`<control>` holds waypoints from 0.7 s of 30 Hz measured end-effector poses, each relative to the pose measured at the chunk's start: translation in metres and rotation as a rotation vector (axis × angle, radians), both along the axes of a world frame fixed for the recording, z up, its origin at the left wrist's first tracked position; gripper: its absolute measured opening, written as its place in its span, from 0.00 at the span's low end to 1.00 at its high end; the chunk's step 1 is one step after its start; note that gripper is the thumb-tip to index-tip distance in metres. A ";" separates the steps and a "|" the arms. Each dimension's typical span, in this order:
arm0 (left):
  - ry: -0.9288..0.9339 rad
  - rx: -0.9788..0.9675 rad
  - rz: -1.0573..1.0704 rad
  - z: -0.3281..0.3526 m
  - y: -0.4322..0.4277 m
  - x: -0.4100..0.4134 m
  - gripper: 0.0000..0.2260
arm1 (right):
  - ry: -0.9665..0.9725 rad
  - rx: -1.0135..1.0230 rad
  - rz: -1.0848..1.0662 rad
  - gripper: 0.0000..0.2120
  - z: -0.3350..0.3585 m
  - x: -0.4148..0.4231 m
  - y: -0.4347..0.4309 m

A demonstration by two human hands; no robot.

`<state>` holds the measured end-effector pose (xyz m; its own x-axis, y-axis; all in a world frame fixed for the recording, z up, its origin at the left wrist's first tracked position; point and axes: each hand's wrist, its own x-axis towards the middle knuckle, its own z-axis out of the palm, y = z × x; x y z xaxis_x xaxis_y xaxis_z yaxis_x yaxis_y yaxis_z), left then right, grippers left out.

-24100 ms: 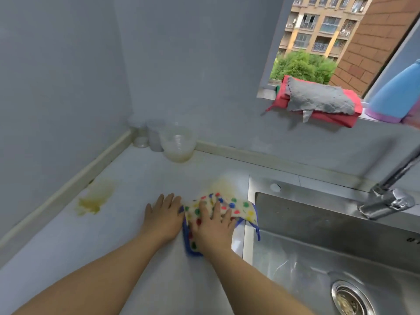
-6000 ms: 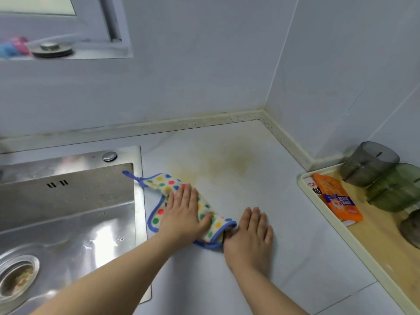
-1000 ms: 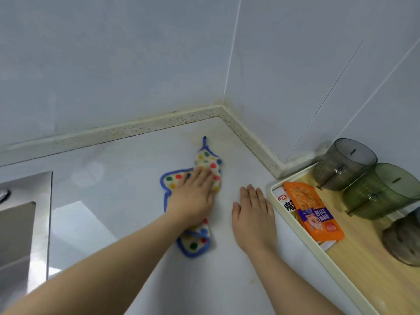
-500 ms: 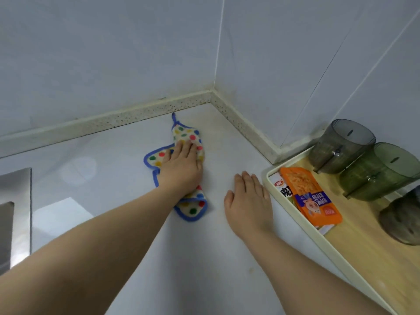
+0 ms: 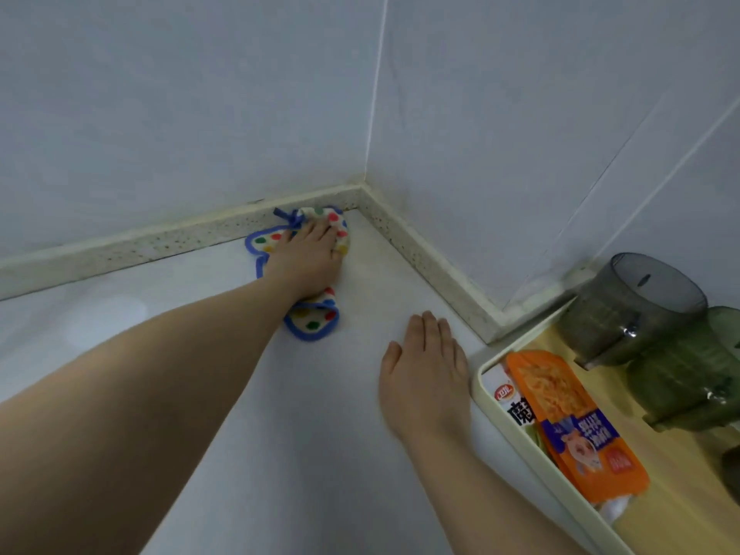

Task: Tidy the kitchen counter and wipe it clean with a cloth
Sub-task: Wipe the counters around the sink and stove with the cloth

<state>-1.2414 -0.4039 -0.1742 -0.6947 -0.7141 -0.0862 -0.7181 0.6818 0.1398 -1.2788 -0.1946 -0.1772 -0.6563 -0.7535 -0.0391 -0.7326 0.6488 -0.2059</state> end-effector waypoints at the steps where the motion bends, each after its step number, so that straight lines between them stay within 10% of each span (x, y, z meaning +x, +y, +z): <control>1: 0.009 0.006 -0.020 0.001 -0.004 -0.006 0.23 | -0.003 -0.009 0.007 0.26 -0.001 0.001 0.000; 8: 0.002 0.049 -0.157 0.002 0.002 -0.029 0.23 | 0.051 -0.012 -0.024 0.38 -0.008 0.001 -0.004; 15: -0.010 0.102 -0.502 0.005 0.060 0.023 0.22 | 0.071 -0.107 -0.068 0.28 -0.009 0.003 -0.004; 21: 0.002 0.050 -0.173 0.005 0.046 -0.015 0.22 | -0.016 -0.097 -0.028 0.27 -0.001 -0.002 0.003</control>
